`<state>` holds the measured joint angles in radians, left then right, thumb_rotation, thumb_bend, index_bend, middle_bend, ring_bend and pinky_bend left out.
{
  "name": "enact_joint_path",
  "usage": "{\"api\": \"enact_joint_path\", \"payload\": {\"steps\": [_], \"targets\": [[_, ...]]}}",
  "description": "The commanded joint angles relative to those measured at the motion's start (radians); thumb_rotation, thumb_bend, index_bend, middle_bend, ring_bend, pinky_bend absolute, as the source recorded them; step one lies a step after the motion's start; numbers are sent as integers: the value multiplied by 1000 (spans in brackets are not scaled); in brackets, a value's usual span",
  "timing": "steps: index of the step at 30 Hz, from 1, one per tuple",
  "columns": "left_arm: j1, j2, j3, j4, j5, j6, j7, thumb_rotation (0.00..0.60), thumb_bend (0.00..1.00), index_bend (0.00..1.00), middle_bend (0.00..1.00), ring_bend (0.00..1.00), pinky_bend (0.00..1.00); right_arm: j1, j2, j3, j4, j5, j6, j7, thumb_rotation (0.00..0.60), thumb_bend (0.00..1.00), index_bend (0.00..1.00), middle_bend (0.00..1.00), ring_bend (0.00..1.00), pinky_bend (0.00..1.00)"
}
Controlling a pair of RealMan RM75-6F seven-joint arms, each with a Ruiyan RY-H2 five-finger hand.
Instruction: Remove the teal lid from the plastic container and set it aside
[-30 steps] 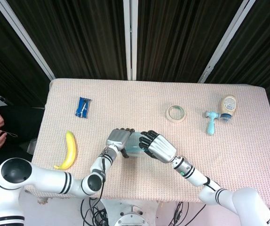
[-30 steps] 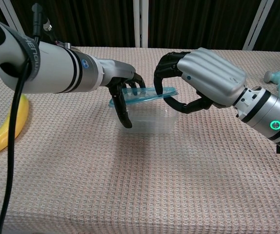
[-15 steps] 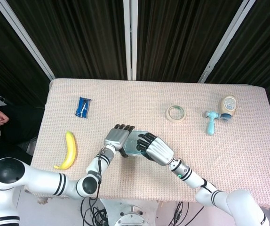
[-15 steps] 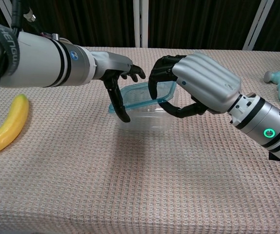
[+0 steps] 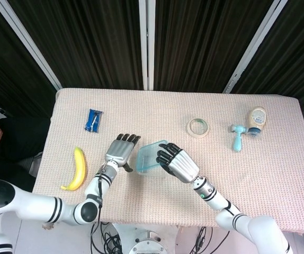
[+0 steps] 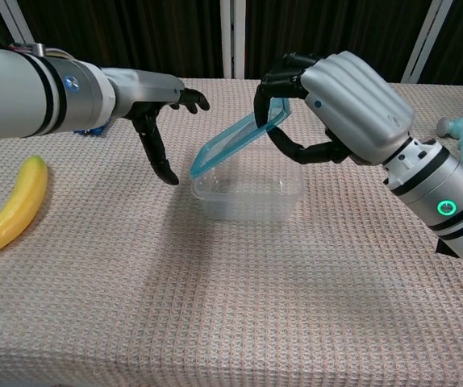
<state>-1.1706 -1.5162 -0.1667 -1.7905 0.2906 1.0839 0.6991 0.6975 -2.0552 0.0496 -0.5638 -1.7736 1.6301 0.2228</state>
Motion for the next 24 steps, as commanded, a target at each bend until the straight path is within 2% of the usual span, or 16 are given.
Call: {"api": "enact_joint_path", "payload": {"steps": [1,13,18,24], "targets": [[20,21,8,-3,30,10,-14,600,0,0,23,0,0,12,-4,27,16,19,22,10,600,520,826,450,275,373],[128,126,33,18,139,56,-85,600,0,0,21,0,0,67,21,150,52,126,40,39,600,520,865,464,294,371],[186,164,50,44,184,73,-122,600,0,0,21,0,0,90,33,193,80,182,-7,47,600,520,875,473,303,370],[274,215,61,71,231,71,-211,600,0,0,21,0,0,114,31,214,146,236,-112,68,600,520,874,472,298,367]]}}
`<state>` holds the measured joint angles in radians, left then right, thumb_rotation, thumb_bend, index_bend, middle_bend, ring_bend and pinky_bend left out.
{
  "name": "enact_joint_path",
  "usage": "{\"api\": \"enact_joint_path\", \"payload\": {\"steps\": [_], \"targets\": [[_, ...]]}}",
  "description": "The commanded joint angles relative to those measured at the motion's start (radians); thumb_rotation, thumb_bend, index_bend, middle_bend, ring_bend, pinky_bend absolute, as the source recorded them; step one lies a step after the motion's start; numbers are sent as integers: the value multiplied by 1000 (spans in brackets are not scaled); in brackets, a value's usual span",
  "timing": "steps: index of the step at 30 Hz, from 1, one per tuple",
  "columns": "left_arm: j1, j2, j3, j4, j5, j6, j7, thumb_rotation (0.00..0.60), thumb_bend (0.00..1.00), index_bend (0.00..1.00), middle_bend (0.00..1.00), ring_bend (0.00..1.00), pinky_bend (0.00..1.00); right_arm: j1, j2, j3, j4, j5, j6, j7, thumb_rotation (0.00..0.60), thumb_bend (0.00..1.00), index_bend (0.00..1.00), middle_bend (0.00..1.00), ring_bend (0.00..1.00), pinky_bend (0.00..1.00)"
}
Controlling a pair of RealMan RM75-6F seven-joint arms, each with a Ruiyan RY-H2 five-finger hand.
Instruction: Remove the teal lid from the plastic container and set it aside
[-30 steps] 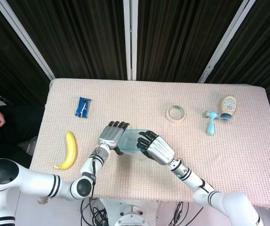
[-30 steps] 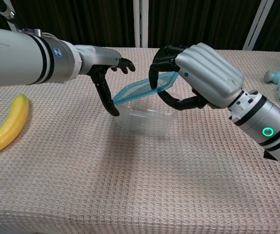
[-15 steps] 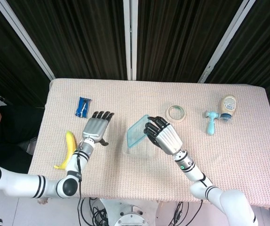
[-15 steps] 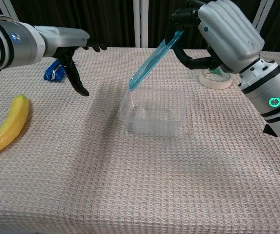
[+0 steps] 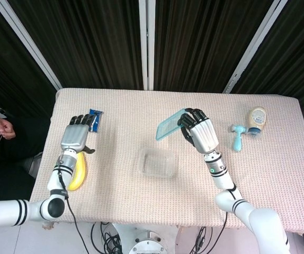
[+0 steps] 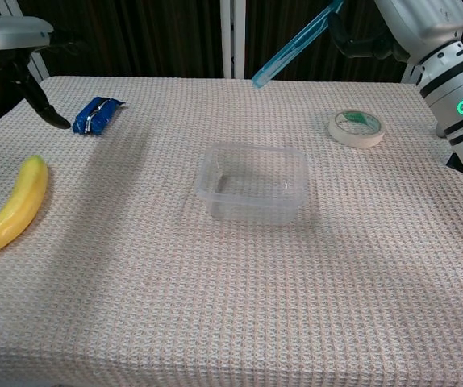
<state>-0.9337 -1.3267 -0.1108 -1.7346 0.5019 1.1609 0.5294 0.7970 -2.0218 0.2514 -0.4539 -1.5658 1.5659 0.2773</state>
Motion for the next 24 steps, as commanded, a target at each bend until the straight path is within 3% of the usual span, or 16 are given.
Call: {"api": "enact_joint_path", "payload": {"steps": [1,5,7,11,15,20,24], "targets": [[47,32,5,19,23,-14,-54,600,0,0,21,0,0,17,-5,13,46,35,-63,15,600,520,869,472,296,365],[92,57,-7,22,62,-35,-127,600,0,0,21,0,0,21,-22,-2,78,47,-120,19,600,511,747,471,282,337],[119,71,-11,18,95,-37,-170,600,0,0,21,0,0,13,-27,-16,82,49,-147,14,600,484,624,451,261,304],[172,104,-8,0,177,-10,-223,600,0,0,21,0,0,-25,3,-54,48,43,-183,-17,600,447,239,304,122,191],[234,143,16,-11,257,53,-235,600,0,0,21,0,0,-97,90,-100,-59,29,-174,-46,600,426,26,232,27,129],[314,179,40,-27,329,111,-278,600,0,0,21,0,0,-203,263,-151,-305,36,-186,-128,600,345,0,106,0,19],[381,206,64,-34,404,139,-331,600,0,0,21,0,0,-289,443,-189,-572,51,-179,-189,600,286,0,61,0,0]]}}
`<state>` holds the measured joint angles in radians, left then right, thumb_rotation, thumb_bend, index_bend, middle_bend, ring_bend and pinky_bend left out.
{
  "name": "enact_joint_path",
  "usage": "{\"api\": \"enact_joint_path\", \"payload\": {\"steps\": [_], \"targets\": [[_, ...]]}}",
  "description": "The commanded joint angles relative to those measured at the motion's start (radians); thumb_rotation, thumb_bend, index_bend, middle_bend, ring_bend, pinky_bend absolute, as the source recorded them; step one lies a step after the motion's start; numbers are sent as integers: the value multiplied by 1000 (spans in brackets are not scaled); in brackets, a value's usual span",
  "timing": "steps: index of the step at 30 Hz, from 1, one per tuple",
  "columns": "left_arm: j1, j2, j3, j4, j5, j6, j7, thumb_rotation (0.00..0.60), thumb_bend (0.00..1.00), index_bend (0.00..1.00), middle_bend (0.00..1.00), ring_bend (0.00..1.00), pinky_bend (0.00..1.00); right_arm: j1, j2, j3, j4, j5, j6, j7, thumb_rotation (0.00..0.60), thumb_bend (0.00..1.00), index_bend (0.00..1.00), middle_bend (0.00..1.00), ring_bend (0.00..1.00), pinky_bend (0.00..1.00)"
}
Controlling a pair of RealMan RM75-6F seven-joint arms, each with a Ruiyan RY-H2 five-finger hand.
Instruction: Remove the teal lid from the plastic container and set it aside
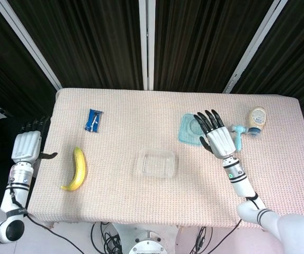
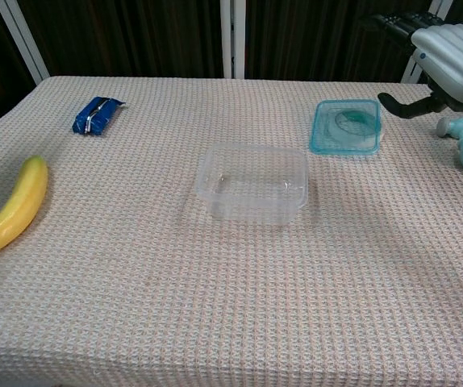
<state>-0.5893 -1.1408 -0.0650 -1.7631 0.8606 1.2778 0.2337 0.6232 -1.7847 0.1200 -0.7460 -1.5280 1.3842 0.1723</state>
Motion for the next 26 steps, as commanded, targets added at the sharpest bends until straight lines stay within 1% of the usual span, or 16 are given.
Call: {"api": "enact_joint_path", "payload": {"steps": [1,2,4,7,9,12,15,18,23,26], "targets": [[52,24,23,-3,63,31,-50,600,0,0,22,0,0,-131,243,-64,-335,15,8,-93,600,274,0,59,0,3],[67,27,26,0,80,43,-62,600,0,0,22,0,0,-147,278,-70,-388,17,16,-96,600,272,0,62,0,10],[100,30,42,35,154,79,-85,600,0,1,26,0,0,-183,358,-79,-499,20,38,-87,600,284,0,103,0,59],[149,24,67,123,258,158,-83,600,0,11,30,0,0,-234,458,-84,-621,26,83,-78,600,302,0,159,6,110],[187,20,81,180,311,209,-94,600,0,20,31,0,0,-272,520,-92,-690,26,114,-65,600,305,0,158,5,111],[245,23,95,208,361,267,-131,600,0,28,33,0,0,-323,600,-116,-770,26,140,-57,600,306,0,128,0,84],[301,39,114,184,390,306,-143,600,0,28,32,0,0,-368,658,-147,-826,19,152,-55,600,315,0,91,0,20],[344,55,142,145,421,322,-129,600,0,28,33,0,0,-404,702,-178,-863,25,138,-36,600,326,0,67,0,0],[403,42,171,105,471,353,-61,600,0,28,33,0,0,-452,702,-189,-860,14,158,-10,600,327,0,60,0,0],[421,35,183,83,499,346,-63,600,0,28,32,0,0,-464,689,-187,-849,0,166,-8,600,327,0,59,0,0]]}}
